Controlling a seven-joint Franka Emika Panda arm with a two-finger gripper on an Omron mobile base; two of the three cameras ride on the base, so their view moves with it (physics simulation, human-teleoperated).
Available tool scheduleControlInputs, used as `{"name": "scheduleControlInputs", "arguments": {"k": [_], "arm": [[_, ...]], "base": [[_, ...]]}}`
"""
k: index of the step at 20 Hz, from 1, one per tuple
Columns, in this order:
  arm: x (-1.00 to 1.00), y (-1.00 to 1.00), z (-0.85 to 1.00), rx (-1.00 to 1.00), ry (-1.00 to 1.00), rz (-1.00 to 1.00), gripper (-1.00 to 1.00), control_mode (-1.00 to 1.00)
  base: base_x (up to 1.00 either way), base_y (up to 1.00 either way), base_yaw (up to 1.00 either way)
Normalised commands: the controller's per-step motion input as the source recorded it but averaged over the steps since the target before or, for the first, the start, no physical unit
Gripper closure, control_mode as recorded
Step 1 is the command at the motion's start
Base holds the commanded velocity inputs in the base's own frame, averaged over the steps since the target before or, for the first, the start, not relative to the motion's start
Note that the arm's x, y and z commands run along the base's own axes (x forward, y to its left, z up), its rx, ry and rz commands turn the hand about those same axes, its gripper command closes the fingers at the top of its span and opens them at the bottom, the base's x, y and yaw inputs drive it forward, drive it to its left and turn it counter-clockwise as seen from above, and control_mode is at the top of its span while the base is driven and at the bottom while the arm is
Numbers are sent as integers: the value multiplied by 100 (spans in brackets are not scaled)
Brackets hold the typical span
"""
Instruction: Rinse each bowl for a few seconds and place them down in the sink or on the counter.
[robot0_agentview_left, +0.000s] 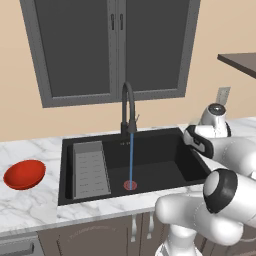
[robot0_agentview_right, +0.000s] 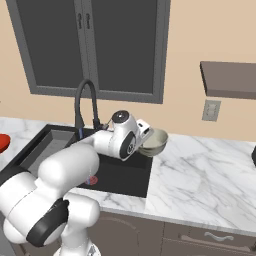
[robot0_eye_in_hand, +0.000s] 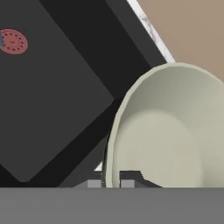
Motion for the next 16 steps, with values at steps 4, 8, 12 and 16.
{"name": "scheduleControlInputs", "arguments": {"k": [4,8,12,16], "arm": [[0,-32,0,0,0,-7,100,-100],[2,-27,0,0,0,-6,100,-100],[9,-18,-1,1,1,-4,100,-100],[13,-7,-8,3,2,-2,100,-100]], "base": [[0,0,0],[0,0,0],[0,0,0],[0,0,0]]}}
